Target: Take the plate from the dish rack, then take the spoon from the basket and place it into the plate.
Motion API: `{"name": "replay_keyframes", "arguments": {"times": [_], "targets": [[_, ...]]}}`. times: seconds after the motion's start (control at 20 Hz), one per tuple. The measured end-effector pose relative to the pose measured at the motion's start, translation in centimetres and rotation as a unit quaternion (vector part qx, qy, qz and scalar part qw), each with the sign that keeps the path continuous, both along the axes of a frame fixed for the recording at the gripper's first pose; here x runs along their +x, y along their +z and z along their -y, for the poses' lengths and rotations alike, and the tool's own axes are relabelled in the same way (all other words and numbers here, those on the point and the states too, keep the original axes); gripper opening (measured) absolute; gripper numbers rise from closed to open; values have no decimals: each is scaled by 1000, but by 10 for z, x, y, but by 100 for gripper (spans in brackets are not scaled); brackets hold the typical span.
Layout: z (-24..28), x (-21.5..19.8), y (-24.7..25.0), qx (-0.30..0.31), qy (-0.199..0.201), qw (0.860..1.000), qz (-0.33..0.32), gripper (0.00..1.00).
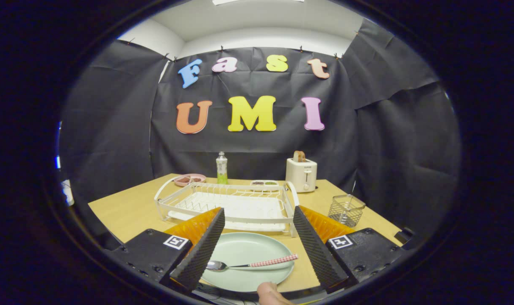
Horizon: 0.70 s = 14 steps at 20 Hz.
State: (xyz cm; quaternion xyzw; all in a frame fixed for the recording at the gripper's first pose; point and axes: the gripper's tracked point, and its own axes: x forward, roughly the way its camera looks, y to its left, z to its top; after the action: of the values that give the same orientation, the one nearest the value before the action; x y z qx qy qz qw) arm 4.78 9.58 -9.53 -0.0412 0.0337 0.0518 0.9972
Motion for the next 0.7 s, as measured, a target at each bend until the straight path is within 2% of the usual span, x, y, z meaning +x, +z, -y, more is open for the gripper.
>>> {"name": "replay_keyframes", "arguments": {"times": [0.1,0.5,0.7], "targets": [[8,-10,8,2,-13,1000,-6,100],[19,-44,38,25,5,1000,-15,100],[36,-58,58,18,-18,1000,13,100]]}}
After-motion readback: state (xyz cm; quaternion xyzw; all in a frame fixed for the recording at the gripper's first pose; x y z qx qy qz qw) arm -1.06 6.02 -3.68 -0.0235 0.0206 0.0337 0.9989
